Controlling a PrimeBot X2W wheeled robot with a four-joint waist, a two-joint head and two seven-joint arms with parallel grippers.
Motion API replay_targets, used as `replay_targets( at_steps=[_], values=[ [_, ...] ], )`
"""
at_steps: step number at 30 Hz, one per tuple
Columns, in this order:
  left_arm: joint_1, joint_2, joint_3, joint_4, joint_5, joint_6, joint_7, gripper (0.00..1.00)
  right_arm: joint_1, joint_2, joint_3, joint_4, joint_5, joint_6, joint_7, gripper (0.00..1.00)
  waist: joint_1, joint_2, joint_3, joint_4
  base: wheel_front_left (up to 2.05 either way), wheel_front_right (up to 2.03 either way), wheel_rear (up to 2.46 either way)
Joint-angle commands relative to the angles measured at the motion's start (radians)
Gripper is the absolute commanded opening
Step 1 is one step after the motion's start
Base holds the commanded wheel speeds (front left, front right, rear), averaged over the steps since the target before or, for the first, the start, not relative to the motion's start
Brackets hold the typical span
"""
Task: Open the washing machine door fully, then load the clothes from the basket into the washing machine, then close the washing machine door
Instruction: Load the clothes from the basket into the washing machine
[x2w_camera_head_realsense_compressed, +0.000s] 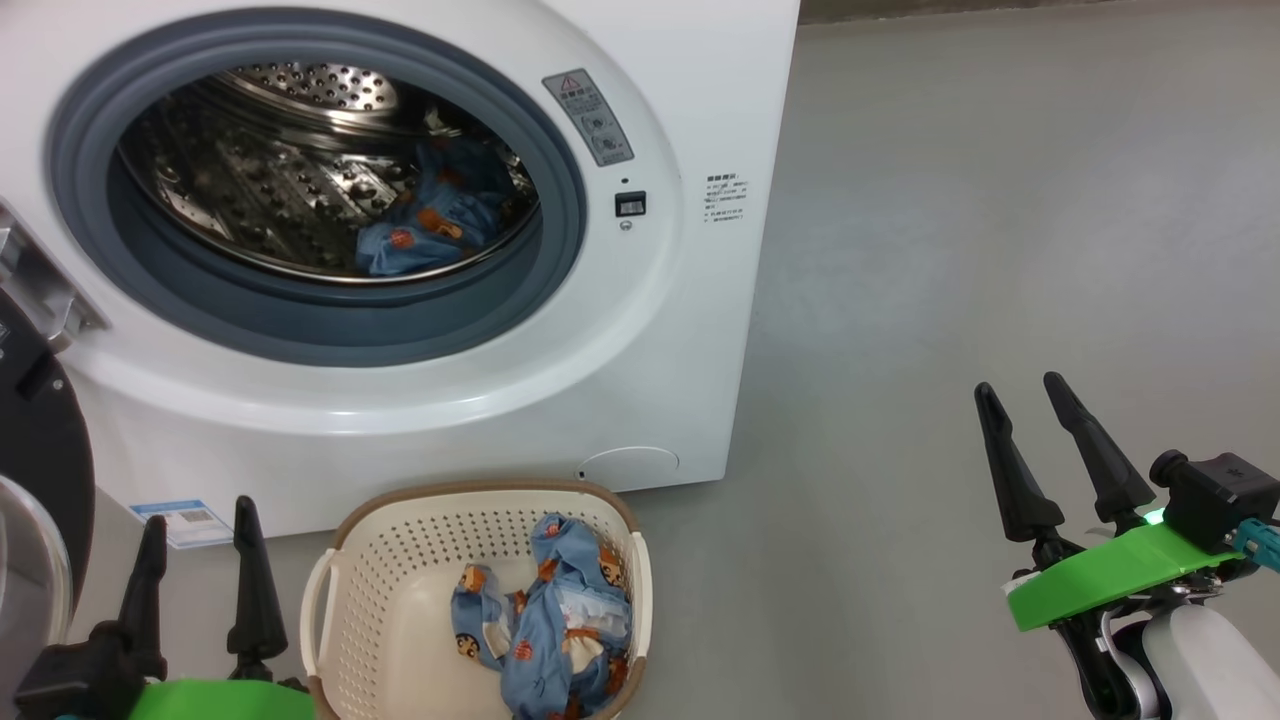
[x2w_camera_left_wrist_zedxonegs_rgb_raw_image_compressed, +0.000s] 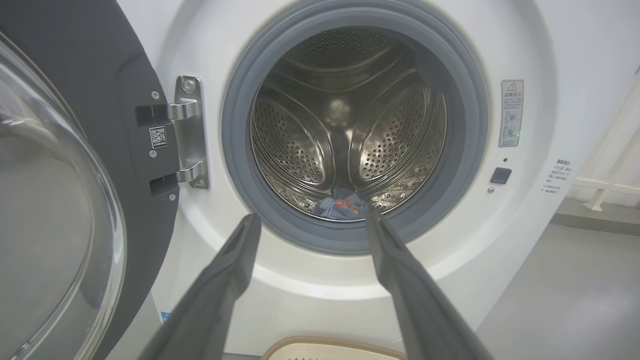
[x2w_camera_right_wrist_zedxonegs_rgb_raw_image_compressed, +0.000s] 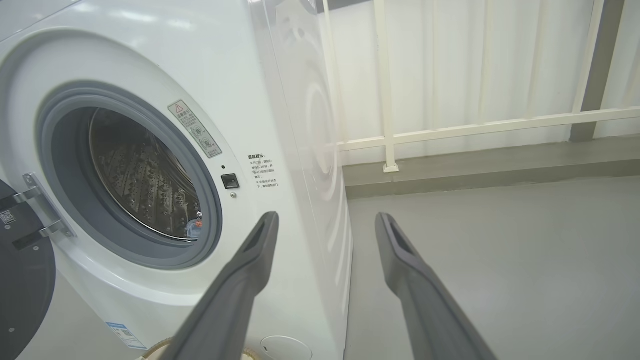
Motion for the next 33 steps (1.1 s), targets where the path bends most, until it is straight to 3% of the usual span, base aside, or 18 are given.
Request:
replay_targets(
  at_steps=[1, 17, 33],
  values=[
    [-0.023, 0.022, 0.026, -0.031, -0.006, 0.005, -0.006, 1.0, 0.012, -0.012, 0.014, -0.02, 0.021, 0.007, -0.008, 1.0, 0.0, 0.0, 0.007, -0.002, 0.0, 0.0, 0.0],
    [-0.122, 0.036, -0.036, 0.067, -0.006, -0.024, 0.021, 1.0, -0.029, 0.013, 0.004, -0.011, 0.033, 0.007, -0.008, 1.0, 0.0, 0.0, 0.164, -0.033, 0.0, 0.0, 0.0],
    [-0.378, 0.077, -0.173, 0.436, -0.014, -0.076, 0.148, 1.0, -0.12, 0.063, 0.022, -0.012, 0.031, 0.007, -0.008, 1.0, 0.0, 0.0, 0.376, -0.081, 0.0, 0.0, 0.0]
  ],
)
